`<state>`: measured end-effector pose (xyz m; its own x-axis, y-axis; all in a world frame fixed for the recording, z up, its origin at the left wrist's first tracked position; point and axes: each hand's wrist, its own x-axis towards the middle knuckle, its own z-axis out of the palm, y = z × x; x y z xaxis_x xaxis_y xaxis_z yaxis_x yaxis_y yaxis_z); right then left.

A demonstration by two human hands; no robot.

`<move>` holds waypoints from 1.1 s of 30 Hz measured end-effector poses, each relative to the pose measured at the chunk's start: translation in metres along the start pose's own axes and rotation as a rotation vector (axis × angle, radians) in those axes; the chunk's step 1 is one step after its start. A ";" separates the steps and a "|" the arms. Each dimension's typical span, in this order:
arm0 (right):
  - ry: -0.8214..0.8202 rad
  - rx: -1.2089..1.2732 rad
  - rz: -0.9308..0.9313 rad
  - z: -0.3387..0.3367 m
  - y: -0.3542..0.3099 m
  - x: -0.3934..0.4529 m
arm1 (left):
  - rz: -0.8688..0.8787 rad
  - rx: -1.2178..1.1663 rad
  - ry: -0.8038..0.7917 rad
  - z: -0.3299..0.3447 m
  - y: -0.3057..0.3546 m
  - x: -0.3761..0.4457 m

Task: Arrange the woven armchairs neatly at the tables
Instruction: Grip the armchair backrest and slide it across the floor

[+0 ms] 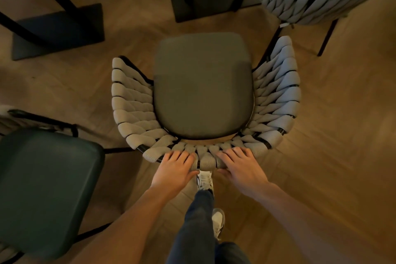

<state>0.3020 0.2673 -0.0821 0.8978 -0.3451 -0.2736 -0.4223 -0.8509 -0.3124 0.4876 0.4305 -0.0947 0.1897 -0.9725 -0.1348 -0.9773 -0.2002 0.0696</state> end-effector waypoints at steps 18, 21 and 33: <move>-0.020 -0.060 -0.051 -0.072 0.077 0.159 | -0.078 -0.027 -0.008 -0.025 -0.078 0.155; -0.024 -0.050 -0.078 -0.086 0.092 0.185 | -0.109 -0.041 -0.039 -0.030 -0.087 0.179; -0.056 -0.006 -0.155 -0.139 0.141 0.302 | -0.206 -0.058 -0.022 -0.049 -0.135 0.275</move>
<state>0.5306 -0.0117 -0.0825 0.9437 -0.1874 -0.2726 -0.2786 -0.8945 -0.3495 0.6764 0.1840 -0.0923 0.3824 -0.9075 -0.1736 -0.9107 -0.4020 0.0953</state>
